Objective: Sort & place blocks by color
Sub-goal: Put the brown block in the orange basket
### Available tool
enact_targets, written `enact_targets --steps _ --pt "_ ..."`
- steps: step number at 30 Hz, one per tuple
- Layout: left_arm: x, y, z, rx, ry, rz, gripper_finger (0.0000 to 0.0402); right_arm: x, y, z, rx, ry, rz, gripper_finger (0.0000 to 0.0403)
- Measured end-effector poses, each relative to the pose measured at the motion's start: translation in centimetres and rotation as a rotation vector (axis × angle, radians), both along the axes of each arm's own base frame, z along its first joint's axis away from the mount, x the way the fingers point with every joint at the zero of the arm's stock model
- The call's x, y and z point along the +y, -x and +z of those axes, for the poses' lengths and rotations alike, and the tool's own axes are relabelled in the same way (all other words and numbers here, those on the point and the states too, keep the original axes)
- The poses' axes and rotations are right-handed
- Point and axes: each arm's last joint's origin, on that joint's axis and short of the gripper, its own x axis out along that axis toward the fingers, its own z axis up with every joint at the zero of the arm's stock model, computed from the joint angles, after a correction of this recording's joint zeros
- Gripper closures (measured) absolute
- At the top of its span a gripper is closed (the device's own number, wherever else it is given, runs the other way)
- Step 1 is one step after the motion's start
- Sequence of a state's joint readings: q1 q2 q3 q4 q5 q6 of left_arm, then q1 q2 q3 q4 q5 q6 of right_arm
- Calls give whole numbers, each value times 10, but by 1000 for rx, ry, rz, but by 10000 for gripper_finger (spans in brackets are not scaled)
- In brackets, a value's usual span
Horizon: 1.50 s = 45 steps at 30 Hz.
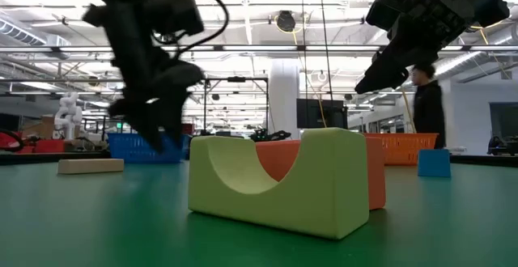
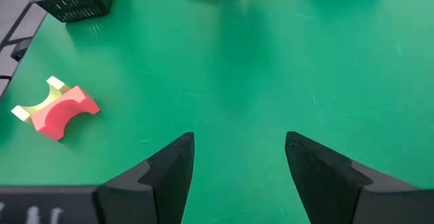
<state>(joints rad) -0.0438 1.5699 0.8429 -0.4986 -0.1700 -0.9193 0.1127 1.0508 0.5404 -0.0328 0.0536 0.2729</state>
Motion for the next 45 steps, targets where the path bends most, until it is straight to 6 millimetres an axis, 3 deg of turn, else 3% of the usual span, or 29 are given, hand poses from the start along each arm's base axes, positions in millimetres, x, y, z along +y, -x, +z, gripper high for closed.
enact_targets --steps 7,15,31,38,41,45 --pt "-29 27 -3 199 34 138 176 0 0 0 1 -3 0 181" --pt "-57 31 -2 181 92 124 176 0 0 0 -3 -4 1 181" --pt "-79 39 -3 188 106 132 176 0 0 0 -3 -4 1 181" --pt "-83 41 -17 281 76 157 178 0 0 0 -2 -4 1 181" --pt "-84 39 -25 311 67 133 197 0 0 0 -3 -4 1 181" --pt "-84 37 -28 300 33 83 256 0 0 1 -7 -5 1 181"
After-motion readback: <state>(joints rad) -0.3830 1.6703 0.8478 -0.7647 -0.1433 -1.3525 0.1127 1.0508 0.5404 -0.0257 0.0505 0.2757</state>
